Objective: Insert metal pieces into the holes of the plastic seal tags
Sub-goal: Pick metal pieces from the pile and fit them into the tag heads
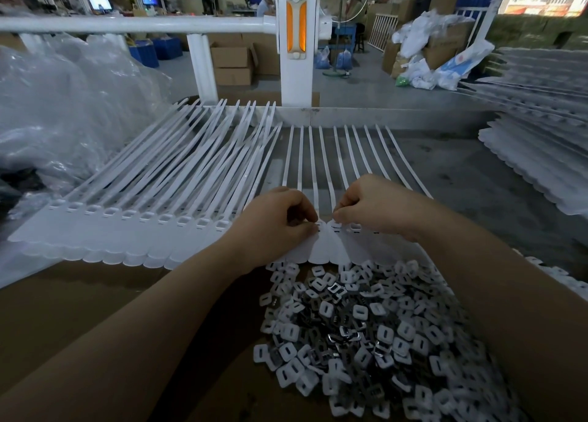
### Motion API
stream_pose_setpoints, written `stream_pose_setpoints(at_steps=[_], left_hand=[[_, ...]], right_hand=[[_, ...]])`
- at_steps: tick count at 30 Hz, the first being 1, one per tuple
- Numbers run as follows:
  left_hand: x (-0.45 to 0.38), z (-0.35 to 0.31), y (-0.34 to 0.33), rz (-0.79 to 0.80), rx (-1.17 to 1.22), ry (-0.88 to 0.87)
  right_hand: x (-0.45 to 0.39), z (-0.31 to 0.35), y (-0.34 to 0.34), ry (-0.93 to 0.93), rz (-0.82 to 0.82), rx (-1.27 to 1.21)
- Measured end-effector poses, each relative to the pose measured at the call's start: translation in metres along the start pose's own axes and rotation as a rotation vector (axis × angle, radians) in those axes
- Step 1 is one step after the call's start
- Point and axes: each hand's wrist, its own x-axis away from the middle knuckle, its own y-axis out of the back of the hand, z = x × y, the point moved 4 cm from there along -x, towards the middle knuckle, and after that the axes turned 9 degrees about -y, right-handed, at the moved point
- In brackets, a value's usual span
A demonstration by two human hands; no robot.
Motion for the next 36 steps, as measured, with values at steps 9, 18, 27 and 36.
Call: stream_pose_setpoints(at_steps=[9, 18, 27, 36], left_hand=[[-0.001, -0.002, 0.0, 0.015, -0.006, 0.001], [-0.002, -0.002, 0.001, 0.033, -0.013, -0.007], [0.0, -0.006, 0.001, 0.044, -0.016, -0.061], [0.002, -0.02, -0.004, 0.191, -0.368, -0.247]], right_hand=[[-0.001, -0.001, 0.002, -0.04, 0.035, -0.003], [0.0, 0.003, 0.0, -0.031, 0.044, 0.011], [-0.001, 0.0, -0.002, -0.07, 0.039, 0.04], [-0.008, -0.01, 0.002, -0.168, 0.0, -0.139]])
